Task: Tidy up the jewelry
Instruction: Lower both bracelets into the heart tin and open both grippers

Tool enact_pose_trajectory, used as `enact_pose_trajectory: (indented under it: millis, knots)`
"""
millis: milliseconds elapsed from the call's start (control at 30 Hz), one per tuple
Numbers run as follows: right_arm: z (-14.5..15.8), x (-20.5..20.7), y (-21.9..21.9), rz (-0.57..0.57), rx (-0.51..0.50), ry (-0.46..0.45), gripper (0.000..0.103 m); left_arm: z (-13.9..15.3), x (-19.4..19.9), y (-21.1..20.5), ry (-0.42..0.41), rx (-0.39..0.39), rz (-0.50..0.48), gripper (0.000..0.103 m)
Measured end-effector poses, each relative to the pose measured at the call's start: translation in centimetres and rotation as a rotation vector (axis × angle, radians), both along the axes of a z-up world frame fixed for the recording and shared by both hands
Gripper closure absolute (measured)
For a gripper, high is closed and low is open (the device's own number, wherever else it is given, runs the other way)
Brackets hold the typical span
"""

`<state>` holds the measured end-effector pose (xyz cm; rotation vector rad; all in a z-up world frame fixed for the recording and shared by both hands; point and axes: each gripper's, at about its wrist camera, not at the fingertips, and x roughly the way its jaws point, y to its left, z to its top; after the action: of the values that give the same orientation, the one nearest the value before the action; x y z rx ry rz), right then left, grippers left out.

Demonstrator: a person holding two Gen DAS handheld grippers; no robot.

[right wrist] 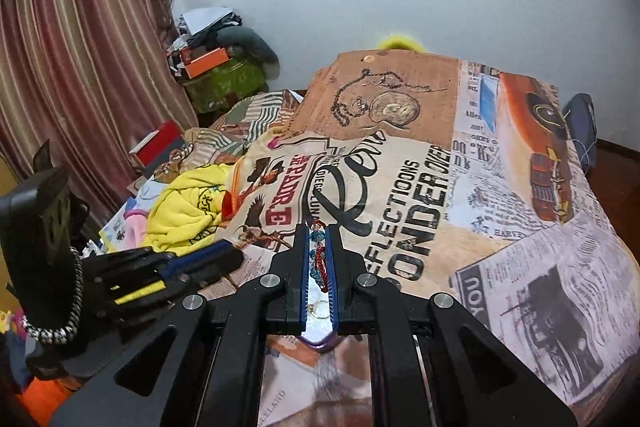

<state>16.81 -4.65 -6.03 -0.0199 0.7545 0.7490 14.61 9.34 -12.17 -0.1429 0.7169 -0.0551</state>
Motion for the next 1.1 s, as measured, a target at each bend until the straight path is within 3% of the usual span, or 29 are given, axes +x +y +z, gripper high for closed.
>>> enact_pose_trajectory:
  millis: [267, 433, 700, 867, 900, 1033, 1100]
  knots:
    - [-2.0, 0.9, 1.6, 0.018, -0.027, 0.046, 0.096, -2.5, 2.0, 0.6, 0.065, -0.060, -0.023, 0.097]
    - [-3.2, 1.7, 2.3, 0.024, -0.044, 0.077, 0.096, -3.6, 2.6, 0.4, 0.091, -0.054, -0.038, 0.097]
    - [-4.7, 2.3, 3.0, 0.027, -0.063, 0.105, 0.096, -3.6, 2.2, 0.3, 0.083, 0.019, -0.030, 0.097]
    - [-5.7, 2.4, 3.3, 0.030, -0.076, 0.131, 0.096, -3.5, 1.5, 1.6, 0.079, 0.062, 0.037, 0.093]
    - [-5.9, 2.5, 3.3, 0.032, -0.078, 0.135, 0.096, -3.5, 1.4, 1.8, 0.078, 0.068, 0.044, 0.092]
    - [-6.6, 2.4, 3.7, 0.043, -0.103, 0.149, 0.096, -3.4, 0.6, 2.8, 0.067, 0.098, 0.086, 0.070]
    - [-6.9, 2.3, 3.8, 0.047, -0.111, 0.155, 0.096, -3.5, 0.2, 3.2, 0.067, 0.106, 0.098, 0.070]
